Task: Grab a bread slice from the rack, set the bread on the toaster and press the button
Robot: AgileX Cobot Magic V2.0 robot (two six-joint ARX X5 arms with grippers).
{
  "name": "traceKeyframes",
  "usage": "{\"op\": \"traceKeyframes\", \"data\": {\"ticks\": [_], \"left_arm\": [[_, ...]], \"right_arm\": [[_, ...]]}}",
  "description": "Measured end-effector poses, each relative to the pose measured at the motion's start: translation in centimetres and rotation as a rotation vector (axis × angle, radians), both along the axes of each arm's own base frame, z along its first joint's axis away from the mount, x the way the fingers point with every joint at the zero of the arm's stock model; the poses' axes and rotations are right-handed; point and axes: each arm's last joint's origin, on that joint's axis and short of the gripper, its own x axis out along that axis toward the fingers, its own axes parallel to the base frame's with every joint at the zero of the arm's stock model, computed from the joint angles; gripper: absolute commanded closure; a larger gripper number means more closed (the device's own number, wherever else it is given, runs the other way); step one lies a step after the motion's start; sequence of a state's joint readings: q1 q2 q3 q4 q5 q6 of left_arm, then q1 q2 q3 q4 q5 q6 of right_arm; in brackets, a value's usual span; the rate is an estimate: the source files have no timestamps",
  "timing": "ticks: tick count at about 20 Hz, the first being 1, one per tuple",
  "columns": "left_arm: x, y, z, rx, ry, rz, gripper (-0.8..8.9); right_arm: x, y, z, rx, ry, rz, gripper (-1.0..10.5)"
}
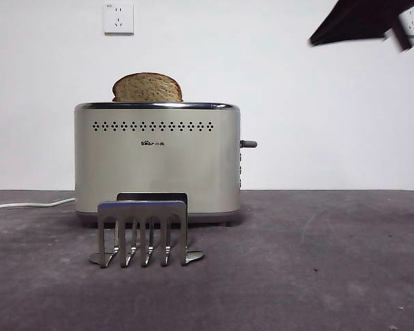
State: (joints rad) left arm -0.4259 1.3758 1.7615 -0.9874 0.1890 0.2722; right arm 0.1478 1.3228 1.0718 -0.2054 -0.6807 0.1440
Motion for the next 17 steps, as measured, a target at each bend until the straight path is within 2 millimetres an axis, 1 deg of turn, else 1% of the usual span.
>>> {"op": "traceKeyframes", "data": {"ticks": [2,6,9,13,17], "left_arm": [[-2.1,0.7,1.0,-0.064,0.015,-0.034,5.31],[-4.3,1.6,1.9,-0.111,0.019,-0.058,5.31],[-5.4,2.0,2.1,-0.131,0.036,-0.071,5.31],[-6.4,2.4,2.3,-0.144,0.052,-0.085,5.31],[-7.1,2.7,2.3,-0.139,0.066,-0.084,5.31]], "right_arm": [[2.5,1.2,-0.8,0.010,0.055,0.015,9.6],[5.8,2.7,-1.5,0.011,0.086,0.038,9.6],[8.0,3.6,-2.2,0.009,0.107,0.047,9.6],[10.2,4.5,-3.6,0.003,0.135,0.056,9.6],[12.3,5.0,-5.8,-0.007,0.173,0.050,9.6]]}}
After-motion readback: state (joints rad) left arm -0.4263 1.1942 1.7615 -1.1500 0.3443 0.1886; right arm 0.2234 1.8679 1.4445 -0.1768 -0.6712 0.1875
